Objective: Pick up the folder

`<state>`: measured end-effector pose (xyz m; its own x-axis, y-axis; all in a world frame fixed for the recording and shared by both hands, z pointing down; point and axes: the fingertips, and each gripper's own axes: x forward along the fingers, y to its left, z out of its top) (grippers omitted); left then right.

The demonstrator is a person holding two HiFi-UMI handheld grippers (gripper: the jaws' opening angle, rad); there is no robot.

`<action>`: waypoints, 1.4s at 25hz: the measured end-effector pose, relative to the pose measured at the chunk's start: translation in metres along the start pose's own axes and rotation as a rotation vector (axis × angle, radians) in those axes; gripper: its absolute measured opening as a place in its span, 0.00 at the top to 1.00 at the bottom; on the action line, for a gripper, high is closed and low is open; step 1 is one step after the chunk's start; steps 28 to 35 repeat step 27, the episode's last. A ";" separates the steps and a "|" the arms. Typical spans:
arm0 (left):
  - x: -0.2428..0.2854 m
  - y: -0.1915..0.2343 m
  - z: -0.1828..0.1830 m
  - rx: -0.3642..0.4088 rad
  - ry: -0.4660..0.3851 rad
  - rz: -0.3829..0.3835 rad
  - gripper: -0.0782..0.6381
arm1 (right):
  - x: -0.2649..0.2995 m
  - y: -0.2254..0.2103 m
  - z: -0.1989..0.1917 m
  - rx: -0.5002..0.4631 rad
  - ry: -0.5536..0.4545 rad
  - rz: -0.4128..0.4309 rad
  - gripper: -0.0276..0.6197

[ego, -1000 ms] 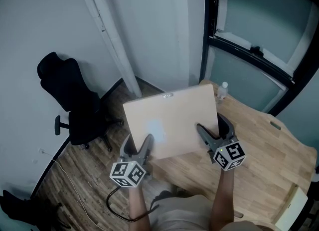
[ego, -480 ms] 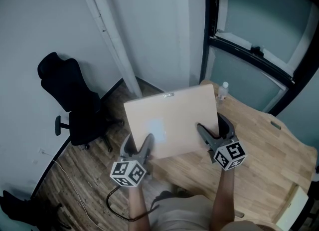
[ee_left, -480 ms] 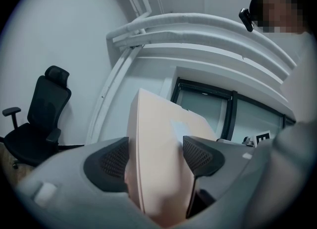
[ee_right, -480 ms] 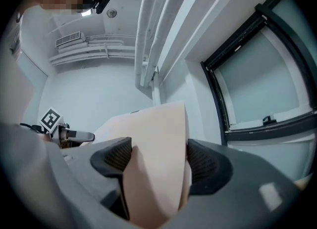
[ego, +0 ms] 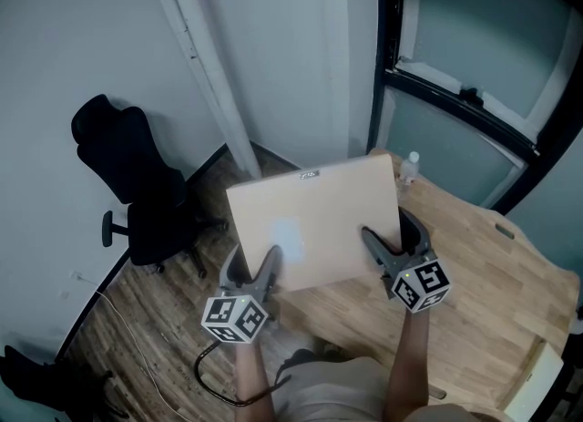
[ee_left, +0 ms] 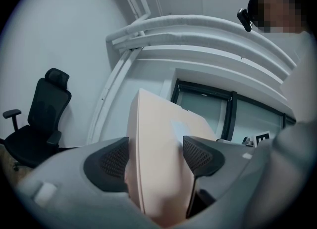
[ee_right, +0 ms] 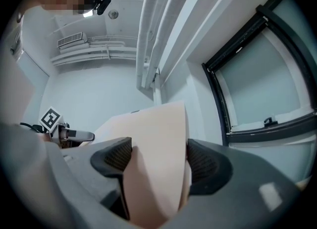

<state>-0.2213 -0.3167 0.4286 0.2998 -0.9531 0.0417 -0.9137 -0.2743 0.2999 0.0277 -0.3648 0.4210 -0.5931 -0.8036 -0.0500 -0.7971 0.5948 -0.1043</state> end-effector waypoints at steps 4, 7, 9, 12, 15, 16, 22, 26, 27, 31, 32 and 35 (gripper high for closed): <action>0.001 -0.004 0.002 0.005 -0.005 -0.008 0.43 | -0.003 -0.001 0.004 0.008 -0.013 0.002 0.42; 0.002 -0.007 0.002 0.005 -0.004 -0.014 0.43 | -0.006 -0.005 0.003 0.007 -0.013 -0.003 0.42; 0.003 -0.008 0.001 0.003 -0.003 -0.017 0.43 | -0.006 -0.005 0.004 0.005 -0.014 -0.006 0.42; 0.005 -0.009 0.000 0.005 -0.003 -0.020 0.43 | -0.008 -0.008 0.004 0.003 -0.014 -0.011 0.42; 0.005 -0.010 0.001 0.009 -0.006 -0.019 0.43 | -0.008 -0.009 0.004 -0.001 -0.013 -0.012 0.42; 0.005 -0.011 0.001 0.009 -0.007 -0.018 0.43 | -0.007 -0.009 0.004 -0.002 -0.013 -0.012 0.42; 0.005 -0.011 0.003 0.011 -0.006 -0.016 0.43 | -0.006 -0.009 0.004 -0.001 -0.012 -0.013 0.42; 0.007 -0.011 0.001 0.015 -0.007 -0.015 0.43 | -0.005 -0.011 0.004 -0.003 -0.013 -0.017 0.42; 0.008 -0.011 0.001 0.017 -0.007 -0.015 0.43 | -0.005 -0.011 0.004 -0.002 -0.013 -0.019 0.42; 0.008 -0.011 0.001 0.017 -0.007 -0.015 0.43 | -0.005 -0.011 0.004 -0.002 -0.013 -0.019 0.42; 0.008 -0.011 0.001 0.017 -0.007 -0.015 0.43 | -0.005 -0.011 0.004 -0.002 -0.013 -0.019 0.42; 0.008 -0.011 0.001 0.017 -0.007 -0.015 0.43 | -0.005 -0.011 0.004 -0.002 -0.013 -0.019 0.42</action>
